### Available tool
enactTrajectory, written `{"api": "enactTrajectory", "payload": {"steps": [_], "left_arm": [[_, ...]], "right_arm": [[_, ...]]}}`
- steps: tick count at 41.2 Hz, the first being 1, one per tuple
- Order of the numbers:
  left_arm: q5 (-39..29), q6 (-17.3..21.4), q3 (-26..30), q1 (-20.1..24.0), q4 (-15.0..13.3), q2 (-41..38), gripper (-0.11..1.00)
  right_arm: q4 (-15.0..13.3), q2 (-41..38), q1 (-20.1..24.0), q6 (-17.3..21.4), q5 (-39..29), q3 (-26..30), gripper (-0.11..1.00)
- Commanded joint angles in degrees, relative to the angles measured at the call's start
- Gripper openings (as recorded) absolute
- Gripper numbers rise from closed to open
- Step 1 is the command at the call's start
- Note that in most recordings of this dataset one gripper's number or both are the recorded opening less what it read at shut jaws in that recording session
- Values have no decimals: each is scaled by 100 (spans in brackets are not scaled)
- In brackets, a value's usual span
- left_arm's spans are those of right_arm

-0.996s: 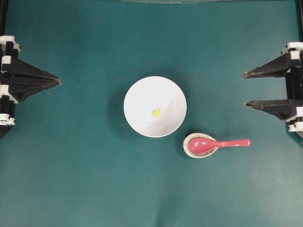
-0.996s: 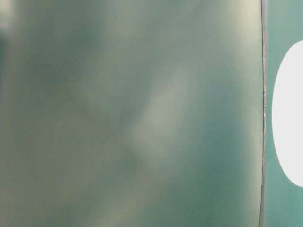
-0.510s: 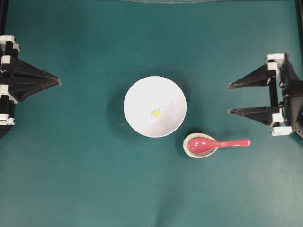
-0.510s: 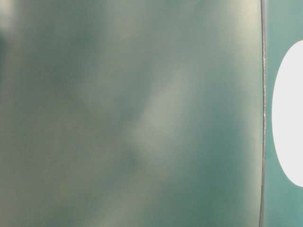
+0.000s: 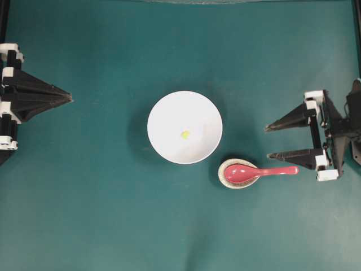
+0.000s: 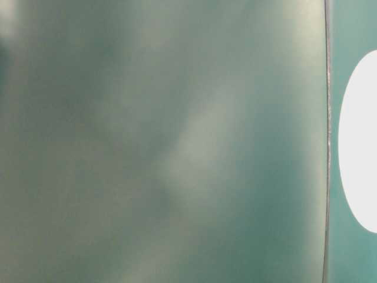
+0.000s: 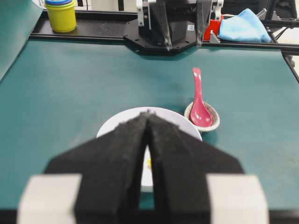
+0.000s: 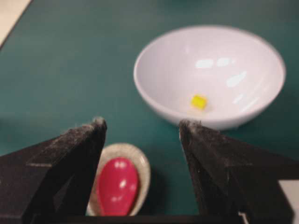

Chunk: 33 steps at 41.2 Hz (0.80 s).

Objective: Scoop the yellow hexagonal prism block from the bowl with a spoon using the right arm.
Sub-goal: 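Move the right gripper to the pink spoon handle on the rest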

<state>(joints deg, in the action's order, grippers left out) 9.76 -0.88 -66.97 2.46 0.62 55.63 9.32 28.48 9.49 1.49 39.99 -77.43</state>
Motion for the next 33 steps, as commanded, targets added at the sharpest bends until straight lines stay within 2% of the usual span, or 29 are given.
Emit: {"api": "enactTrajectory", "payload": {"steps": [1, 8, 15, 26, 33], "left_arm": [[26, -9, 141, 18, 9, -35, 3], [26, -9, 141, 18, 9, -26, 3], [18, -9, 141, 18, 0, -26, 3], [9, 0, 149, 18, 9, -18, 3], [9, 0, 141, 18, 9, -9, 3]], "right_arm": [[290, -264, 272, -9, 431, -26, 65], [809, -870, 826, -9, 1072, -79, 65], [1248, -1424, 1222, 88, 1424, -26, 65], [1362, -2092, 1529, 439, 1723, 0, 65], [1371, -2320, 1582, 492, 1731, 53, 65]]}}
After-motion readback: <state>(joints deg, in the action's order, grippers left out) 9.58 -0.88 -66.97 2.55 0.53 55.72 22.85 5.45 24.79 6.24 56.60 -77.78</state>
